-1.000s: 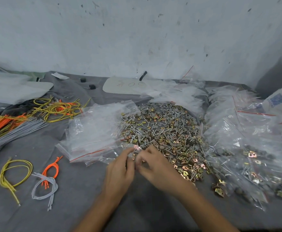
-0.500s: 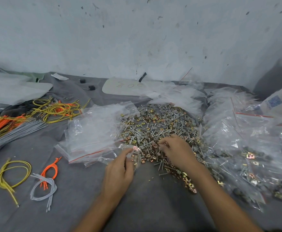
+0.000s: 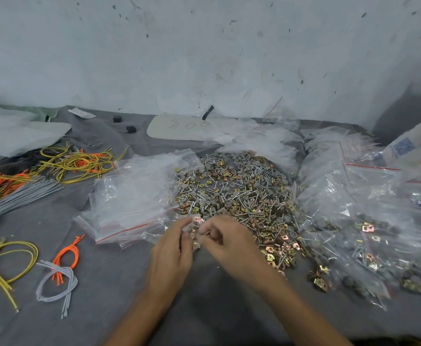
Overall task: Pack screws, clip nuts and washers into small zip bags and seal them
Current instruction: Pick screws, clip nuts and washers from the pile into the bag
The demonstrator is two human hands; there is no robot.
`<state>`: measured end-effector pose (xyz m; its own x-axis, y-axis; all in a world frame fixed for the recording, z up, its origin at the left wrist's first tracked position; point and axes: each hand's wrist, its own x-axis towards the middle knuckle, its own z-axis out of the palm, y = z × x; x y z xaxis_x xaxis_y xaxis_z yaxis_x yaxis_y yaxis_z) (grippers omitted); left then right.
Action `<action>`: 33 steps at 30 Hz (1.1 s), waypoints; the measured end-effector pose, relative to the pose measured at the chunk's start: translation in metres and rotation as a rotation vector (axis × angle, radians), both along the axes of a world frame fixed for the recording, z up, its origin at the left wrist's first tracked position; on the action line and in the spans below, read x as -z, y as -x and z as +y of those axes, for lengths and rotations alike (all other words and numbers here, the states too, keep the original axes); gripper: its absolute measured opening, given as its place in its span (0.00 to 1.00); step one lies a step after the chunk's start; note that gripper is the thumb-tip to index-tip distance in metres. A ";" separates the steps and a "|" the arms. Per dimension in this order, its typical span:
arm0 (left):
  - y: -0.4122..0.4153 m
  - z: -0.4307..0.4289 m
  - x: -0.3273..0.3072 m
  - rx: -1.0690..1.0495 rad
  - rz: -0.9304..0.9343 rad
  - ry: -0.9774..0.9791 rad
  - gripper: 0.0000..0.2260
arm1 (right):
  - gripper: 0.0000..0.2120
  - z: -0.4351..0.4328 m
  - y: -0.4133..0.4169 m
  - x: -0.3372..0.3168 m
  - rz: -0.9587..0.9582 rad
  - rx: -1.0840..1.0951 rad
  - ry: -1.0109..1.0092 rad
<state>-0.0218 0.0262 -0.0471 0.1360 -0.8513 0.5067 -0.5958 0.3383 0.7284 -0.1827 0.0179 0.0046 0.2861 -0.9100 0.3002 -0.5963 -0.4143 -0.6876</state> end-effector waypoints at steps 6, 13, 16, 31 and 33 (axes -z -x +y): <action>0.000 0.000 0.000 0.025 -0.013 0.006 0.14 | 0.12 0.001 -0.011 0.008 0.235 0.018 0.114; -0.001 -0.001 0.003 0.009 -0.013 -0.027 0.15 | 0.04 -0.019 0.079 -0.004 0.376 0.328 0.014; -0.001 -0.001 0.003 0.009 -0.024 -0.030 0.15 | 0.06 -0.028 0.100 -0.002 0.514 0.418 -0.061; -0.001 0.003 -0.002 0.008 -0.004 -0.061 0.15 | 0.06 -0.050 0.079 -0.012 0.148 0.375 -0.112; -0.002 0.003 -0.002 0.002 -0.006 -0.063 0.15 | 0.05 -0.060 0.070 -0.014 0.124 0.340 -0.137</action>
